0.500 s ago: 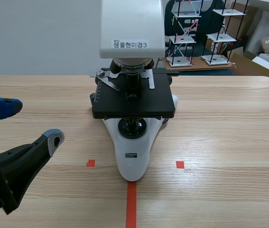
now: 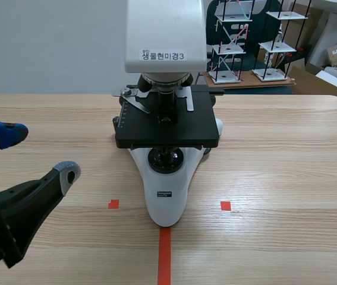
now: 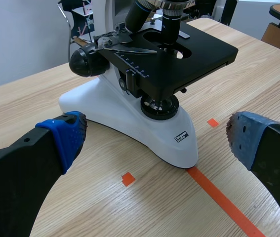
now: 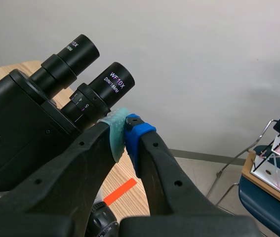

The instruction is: Return to the home posture

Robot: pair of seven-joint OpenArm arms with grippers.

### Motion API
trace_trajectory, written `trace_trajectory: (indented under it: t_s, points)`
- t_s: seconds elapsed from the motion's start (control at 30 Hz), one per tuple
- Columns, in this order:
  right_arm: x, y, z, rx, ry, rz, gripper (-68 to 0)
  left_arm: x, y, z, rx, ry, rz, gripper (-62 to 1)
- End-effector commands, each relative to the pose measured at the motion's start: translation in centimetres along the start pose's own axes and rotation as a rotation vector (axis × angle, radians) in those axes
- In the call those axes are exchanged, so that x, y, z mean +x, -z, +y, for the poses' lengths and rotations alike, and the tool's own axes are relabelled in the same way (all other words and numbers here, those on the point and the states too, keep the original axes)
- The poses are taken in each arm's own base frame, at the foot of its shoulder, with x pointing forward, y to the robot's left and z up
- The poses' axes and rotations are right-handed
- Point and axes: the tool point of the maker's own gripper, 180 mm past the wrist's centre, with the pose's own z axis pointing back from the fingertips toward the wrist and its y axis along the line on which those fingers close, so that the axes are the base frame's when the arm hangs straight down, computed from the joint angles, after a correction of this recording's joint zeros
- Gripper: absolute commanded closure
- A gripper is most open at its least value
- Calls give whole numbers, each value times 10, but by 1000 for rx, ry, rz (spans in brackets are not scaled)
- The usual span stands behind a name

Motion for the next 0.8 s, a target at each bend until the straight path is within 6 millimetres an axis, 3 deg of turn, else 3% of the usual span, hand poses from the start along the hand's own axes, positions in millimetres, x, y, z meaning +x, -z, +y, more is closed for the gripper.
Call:
trace_trajectory:
  t_s: [0.0,0.77]
  points:
    - [13,-1,-3,-4,-11,-35,-1,6,0,-1,2,-3,-24,-596]
    - [13,-2,-2,-4,-9,-44,-1,6,0,-1,2,-3,-23,-596]
